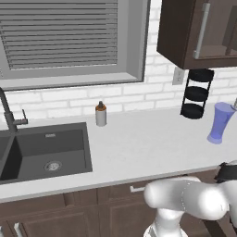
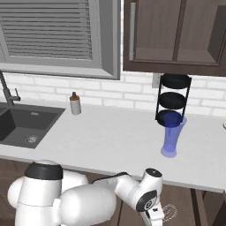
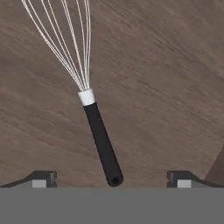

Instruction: Pick the whisk from the drawer and place it on the counter.

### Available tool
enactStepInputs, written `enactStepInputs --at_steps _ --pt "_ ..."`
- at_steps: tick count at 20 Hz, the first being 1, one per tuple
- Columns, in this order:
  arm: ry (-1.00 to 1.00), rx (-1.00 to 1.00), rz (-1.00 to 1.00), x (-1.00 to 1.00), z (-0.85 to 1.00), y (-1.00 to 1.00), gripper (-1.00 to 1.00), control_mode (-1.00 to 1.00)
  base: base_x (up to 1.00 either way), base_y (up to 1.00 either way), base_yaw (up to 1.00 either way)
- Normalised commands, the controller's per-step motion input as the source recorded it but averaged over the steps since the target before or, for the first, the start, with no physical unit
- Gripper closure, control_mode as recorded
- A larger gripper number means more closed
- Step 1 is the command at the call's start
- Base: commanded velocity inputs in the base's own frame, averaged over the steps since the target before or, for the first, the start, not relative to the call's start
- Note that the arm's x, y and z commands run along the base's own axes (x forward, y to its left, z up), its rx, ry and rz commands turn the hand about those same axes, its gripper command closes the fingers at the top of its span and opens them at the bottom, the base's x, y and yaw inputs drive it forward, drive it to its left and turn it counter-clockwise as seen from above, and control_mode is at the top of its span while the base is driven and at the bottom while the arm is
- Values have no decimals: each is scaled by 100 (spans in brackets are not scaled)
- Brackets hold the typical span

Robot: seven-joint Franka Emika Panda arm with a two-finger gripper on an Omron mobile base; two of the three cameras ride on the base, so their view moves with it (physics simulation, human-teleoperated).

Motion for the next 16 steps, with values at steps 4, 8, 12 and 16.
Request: enactStepInputs --at_steps 4,8,12,16 --pt "0 0 12 9 -34 -1 -100 -100 0 0 0" --pt "0 0 11 3 -42 0 -100 -100 0 0 0" --pt "0 0 11 0 -60 -8 100 -100 0 0 0" --pt "-1 3 4 -20 -57 -56 100 -100 0 0 0"
